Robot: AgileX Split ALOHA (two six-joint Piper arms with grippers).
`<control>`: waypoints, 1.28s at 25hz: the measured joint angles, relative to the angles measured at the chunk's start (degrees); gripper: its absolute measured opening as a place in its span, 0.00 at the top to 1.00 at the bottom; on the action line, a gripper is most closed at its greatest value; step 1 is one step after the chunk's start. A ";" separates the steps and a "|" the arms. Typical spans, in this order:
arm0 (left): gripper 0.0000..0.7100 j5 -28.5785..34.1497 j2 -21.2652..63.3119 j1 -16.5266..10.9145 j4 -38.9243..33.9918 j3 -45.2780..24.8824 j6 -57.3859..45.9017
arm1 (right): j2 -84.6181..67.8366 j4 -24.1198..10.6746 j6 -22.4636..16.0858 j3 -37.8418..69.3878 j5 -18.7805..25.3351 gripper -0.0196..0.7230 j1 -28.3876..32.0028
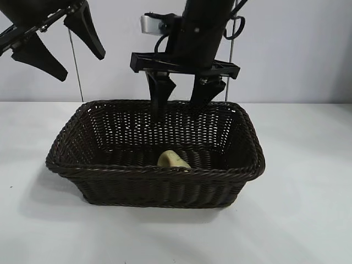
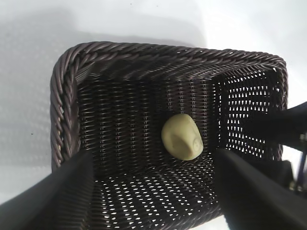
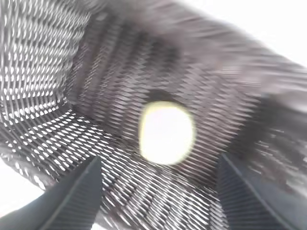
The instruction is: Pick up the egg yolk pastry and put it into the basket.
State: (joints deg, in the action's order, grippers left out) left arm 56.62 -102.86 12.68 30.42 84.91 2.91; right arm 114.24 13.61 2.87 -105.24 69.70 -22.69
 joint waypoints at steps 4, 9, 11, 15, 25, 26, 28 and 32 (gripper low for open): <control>0.28 0.00 0.00 0.00 0.00 0.00 0.00 | -2.29 1.85 1.55 0.00 0.72 0.31 6.28; 0.28 0.00 0.00 0.00 0.00 0.00 0.00 | -5.28 1.81 1.78 0.00 0.90 0.31 13.20; 0.28 0.00 0.00 0.00 0.00 0.00 0.01 | -6.02 1.75 1.85 0.00 0.97 0.31 14.07; 0.28 0.00 0.00 0.00 0.00 0.00 0.01 | -6.22 1.87 1.89 0.00 1.10 0.31 14.15; 0.28 0.00 0.00 0.00 0.00 0.00 0.01 | -6.22 2.04 1.89 0.00 1.10 0.31 13.83; 0.28 0.00 0.00 0.00 0.00 0.00 0.01 | -6.22 2.04 1.89 0.00 1.10 0.31 13.83; 0.28 0.00 0.00 0.00 0.00 0.00 0.07 | -6.22 2.04 1.89 0.00 1.10 0.31 13.83; 0.28 0.00 0.00 0.00 0.00 0.00 0.07 | -6.22 2.04 1.91 2.00 1.10 0.31 13.83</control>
State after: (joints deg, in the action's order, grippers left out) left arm 56.62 -102.86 12.68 30.42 84.91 2.98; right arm 108.02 15.65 4.78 -103.24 70.80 -8.85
